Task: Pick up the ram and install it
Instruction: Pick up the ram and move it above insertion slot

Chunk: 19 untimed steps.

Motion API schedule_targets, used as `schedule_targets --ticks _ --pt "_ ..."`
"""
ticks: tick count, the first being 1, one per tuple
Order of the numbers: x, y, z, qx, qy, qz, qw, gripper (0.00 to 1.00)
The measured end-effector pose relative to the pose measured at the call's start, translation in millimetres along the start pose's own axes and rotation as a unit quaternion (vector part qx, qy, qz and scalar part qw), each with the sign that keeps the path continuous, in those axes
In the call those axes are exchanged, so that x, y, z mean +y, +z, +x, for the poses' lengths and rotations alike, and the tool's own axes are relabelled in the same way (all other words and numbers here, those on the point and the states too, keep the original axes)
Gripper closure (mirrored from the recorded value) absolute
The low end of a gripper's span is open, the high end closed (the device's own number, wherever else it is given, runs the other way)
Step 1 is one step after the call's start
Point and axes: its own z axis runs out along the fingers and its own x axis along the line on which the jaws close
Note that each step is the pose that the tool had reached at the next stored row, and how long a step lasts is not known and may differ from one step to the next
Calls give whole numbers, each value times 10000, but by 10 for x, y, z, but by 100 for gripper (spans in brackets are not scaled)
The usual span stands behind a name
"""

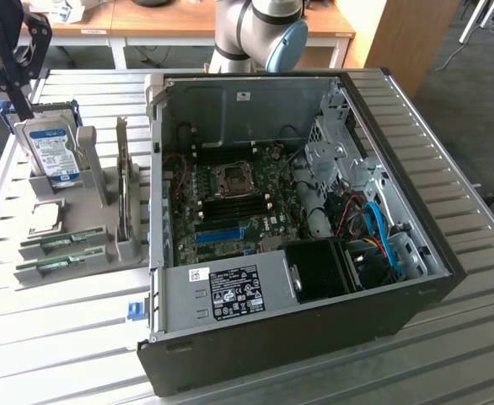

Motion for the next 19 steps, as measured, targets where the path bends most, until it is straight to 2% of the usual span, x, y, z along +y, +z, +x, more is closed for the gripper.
schedule_targets --ticks 5,10,16,19 --pt "0 0 0 17 -383 -9 9993 89" --pt "0 0 0 33 -758 -18 9971 89" --pt "0 0 0 53 -1204 -28 9927 89" --pt "0 0 0 63 -1424 -33 9898 89"
